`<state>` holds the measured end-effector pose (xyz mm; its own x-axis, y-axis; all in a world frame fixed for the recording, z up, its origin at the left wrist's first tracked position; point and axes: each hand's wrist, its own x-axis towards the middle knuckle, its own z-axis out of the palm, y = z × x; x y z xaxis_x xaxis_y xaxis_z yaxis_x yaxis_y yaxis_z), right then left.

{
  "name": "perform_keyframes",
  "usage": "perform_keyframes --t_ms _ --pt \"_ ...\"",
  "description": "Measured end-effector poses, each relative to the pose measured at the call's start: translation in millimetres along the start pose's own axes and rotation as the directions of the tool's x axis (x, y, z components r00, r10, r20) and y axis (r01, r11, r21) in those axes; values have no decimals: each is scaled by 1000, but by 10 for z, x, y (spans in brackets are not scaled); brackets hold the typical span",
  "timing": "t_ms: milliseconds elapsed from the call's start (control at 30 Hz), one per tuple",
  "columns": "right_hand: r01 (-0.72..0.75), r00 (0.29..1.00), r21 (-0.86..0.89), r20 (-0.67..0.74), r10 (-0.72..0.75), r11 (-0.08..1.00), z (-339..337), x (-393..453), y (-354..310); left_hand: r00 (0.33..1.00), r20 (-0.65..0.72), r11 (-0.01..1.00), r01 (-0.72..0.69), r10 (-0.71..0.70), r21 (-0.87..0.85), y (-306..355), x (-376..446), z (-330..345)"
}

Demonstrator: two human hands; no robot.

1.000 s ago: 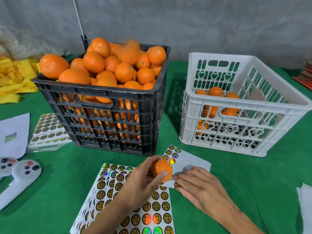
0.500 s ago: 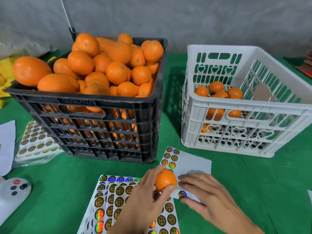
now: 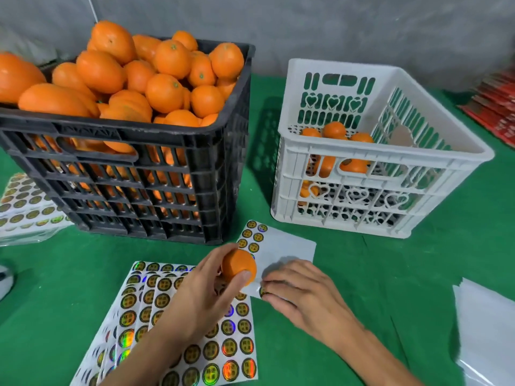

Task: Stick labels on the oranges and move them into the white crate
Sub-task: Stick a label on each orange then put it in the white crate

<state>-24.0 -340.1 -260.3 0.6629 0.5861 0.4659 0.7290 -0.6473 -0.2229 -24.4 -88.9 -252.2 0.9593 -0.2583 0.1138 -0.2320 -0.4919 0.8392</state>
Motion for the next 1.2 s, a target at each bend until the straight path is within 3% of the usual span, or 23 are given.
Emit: perform_keyframes --t_ms 200,367,700,767,867,967,1100,1200 --pt "-212 969 55 139 203 976 -75 9 -4 999 -34 999 -30 31 34 -15 -4 17" --pt "-220 969 112 136 204 969 -73 19 -75 998 -38 993 -54 58 106 8 -16 15" --pt "-187 980 134 90 176 973 -37 14 -185 997 -49 995 -57 61 83 -28 -8 13" --pt "-309 951 307 110 289 900 -59 38 -203 997 -39 994 -56 59 89 -13 -14 12" --pt "-422 861 725 132 491 544 -178 147 -260 999 -21 995 -43 45 92 -12 -24 -3" --pt "-409 802 858 176 570 310 -271 276 -340 1000 6 1000 5 -5 -19 37 -5 -43" --pt "-401 789 870 167 591 288 -349 439 -437 999 -17 962 28 -34 -272 232 48 -127" --pt "-383 767 834 47 639 398 -466 541 -493 998 -68 933 -27 3 -359 478 105 -182"
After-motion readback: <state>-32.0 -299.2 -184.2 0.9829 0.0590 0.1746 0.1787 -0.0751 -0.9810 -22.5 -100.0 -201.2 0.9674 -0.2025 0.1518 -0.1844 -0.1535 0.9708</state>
